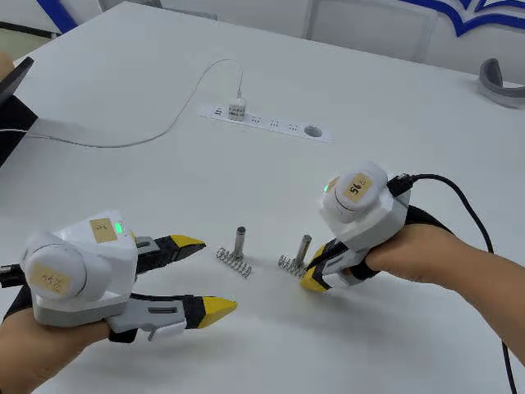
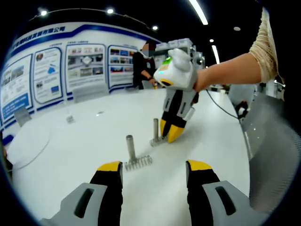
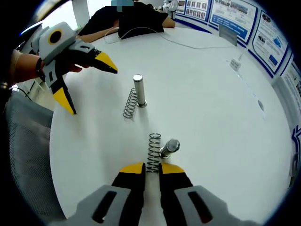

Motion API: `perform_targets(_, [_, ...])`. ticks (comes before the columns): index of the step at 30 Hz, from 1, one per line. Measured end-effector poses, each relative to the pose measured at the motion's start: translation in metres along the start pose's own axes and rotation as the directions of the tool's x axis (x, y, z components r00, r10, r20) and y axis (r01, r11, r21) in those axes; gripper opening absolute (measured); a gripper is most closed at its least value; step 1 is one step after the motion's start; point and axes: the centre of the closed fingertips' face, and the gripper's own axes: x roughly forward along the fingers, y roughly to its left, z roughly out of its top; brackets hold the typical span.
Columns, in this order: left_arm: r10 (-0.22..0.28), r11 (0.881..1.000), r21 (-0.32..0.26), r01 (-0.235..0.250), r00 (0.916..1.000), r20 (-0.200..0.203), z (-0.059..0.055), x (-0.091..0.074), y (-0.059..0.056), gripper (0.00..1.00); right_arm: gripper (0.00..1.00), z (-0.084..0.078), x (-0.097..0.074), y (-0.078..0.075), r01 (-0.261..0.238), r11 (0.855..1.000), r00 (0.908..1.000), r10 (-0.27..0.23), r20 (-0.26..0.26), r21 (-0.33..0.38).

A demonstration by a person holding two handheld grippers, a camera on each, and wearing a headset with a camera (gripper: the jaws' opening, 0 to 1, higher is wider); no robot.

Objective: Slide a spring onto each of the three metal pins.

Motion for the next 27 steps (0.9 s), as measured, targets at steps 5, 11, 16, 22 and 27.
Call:
perform_targets(5, [-0.006, 1.0, -0.002, 0.006, 1.0, -0.001, 0.0, 0.001, -0.002, 0.54, 0.12, 0.001, 0.0, -0.001, 0.004, 1.0, 1.0, -0.004, -0.002, -0.01])
perform_targets(11, [-0.018, 1.0, 0.001, 0.018, 0.9998, -0.004, 0.0, 0.001, -0.007, 0.53, 0.12, 0.001, -0.004, 0.002, -0.001, 1.0, 1.0, 0.001, 0.004, -0.005])
perform_targets(16, [-0.037, 0.999, 0.007, 0.037, 0.9993, -0.01, 0.0, 0.004, -0.014, 0.51, 0.11, 0.0, -0.011, 0.008, -0.019, 1.0, 0.9998, 0.019, 0.007, -0.011])
perform_targets(22, [-0.071, 0.997, 0.016, 0.071, 0.9975, -0.008, 0.003, 0.012, -0.025, 0.48, 0.11, 0.0, -0.024, 0.025, -0.064, 0.996, 0.9978, 0.065, 0.01, -0.064])
perform_targets(27, [-0.101, 0.994, 0.032, 0.101, 0.9949, -0.001, 0.009, 0.021, -0.034, 0.46, 0.11, 0.004, -0.036, 0.039, -0.089, 0.987, 0.996, 0.089, -0.006, -0.137])
